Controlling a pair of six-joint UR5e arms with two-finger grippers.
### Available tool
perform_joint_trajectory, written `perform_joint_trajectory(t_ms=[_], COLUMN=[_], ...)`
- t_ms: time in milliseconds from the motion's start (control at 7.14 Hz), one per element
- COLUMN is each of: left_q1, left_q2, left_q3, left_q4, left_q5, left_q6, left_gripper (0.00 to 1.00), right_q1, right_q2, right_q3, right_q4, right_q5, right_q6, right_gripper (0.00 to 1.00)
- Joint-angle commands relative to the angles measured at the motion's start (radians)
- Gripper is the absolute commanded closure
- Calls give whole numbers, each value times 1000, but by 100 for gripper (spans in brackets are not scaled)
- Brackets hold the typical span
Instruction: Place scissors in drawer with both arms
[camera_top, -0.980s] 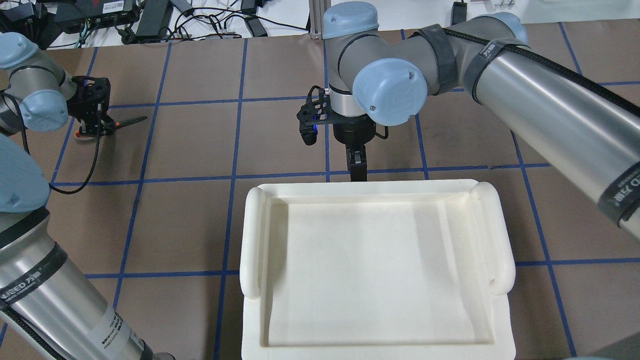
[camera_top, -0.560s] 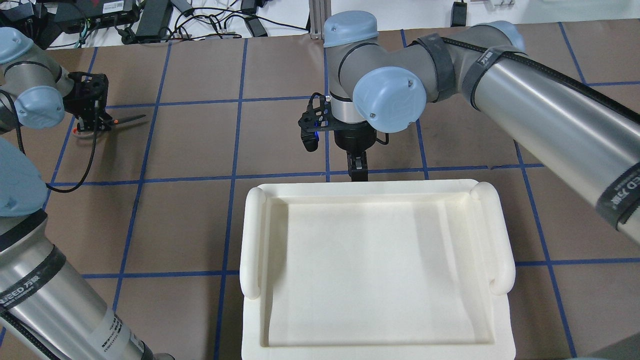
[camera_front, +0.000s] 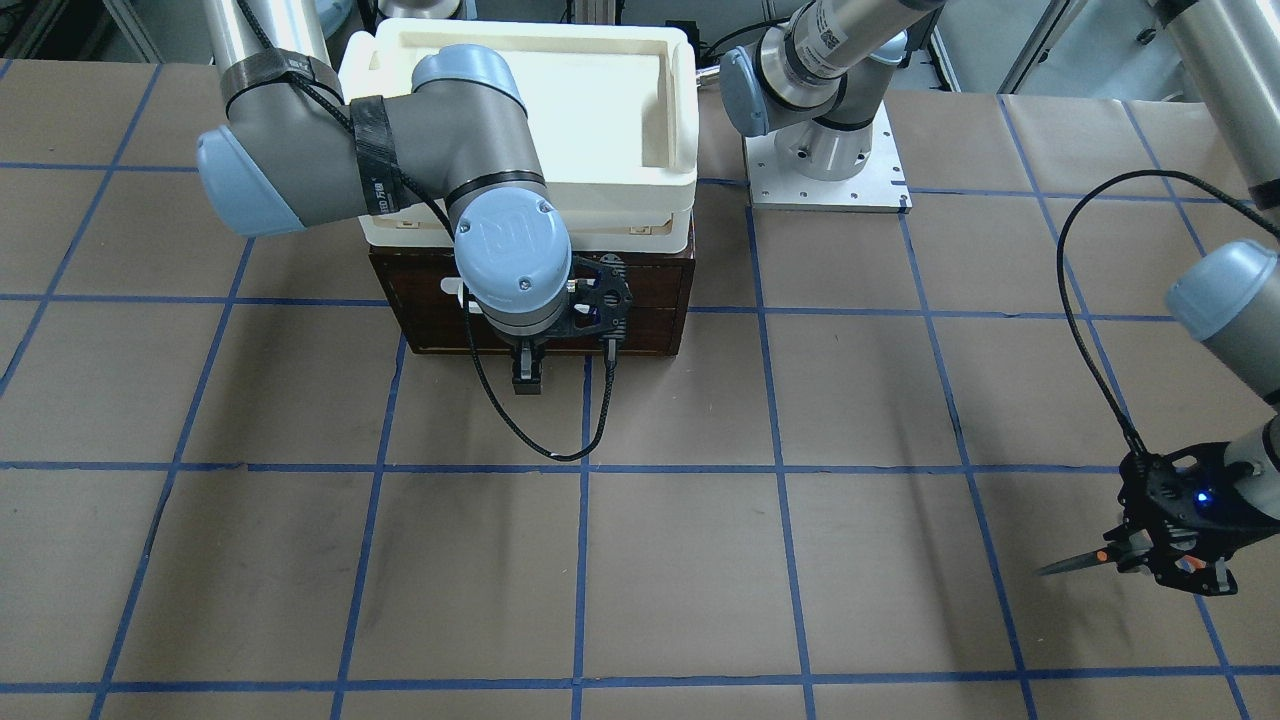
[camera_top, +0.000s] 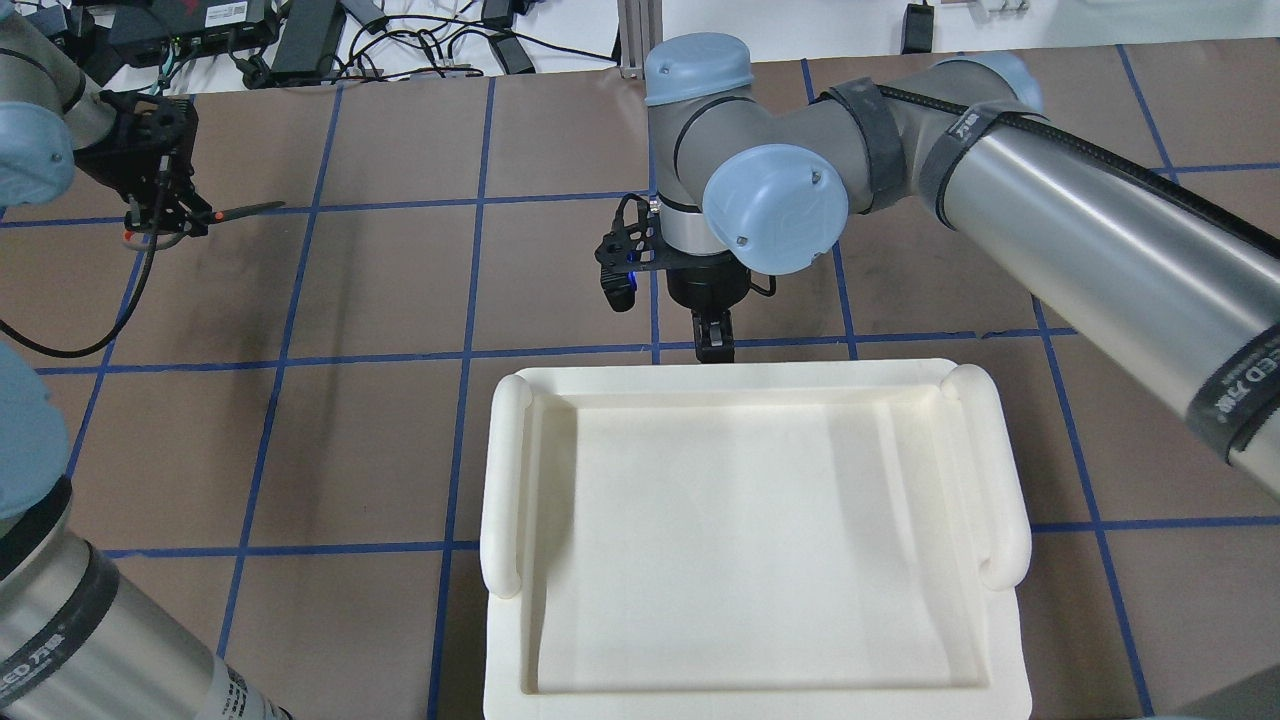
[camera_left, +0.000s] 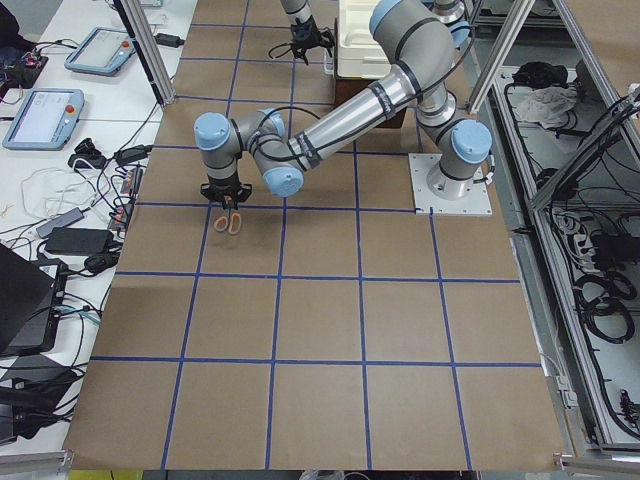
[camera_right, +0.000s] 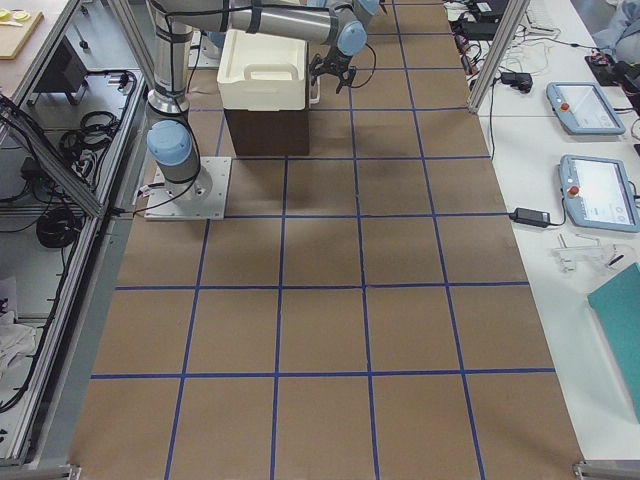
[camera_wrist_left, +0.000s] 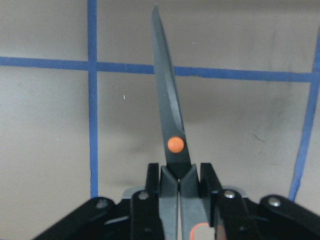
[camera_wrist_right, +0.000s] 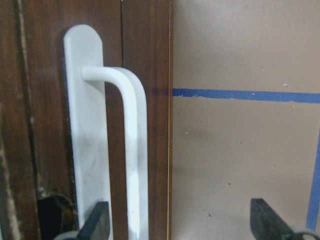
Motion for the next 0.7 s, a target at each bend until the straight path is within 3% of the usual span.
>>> perform_joint_trajectory(t_ms=[0,560], left_q1=[-5,-7], left_q2=[59,79], left_q3=[-3,-23], left_q4=[-82,-104], left_q5=[0,4], left_q6=[-18,-18], left_gripper=[100,100], right_q1=[2,2], right_q2=[4,9], right_q3=[4,7], right_q4=[-28,-52], right_q5=[1,3], right_q6=[-8,-22], right_gripper=[0,0])
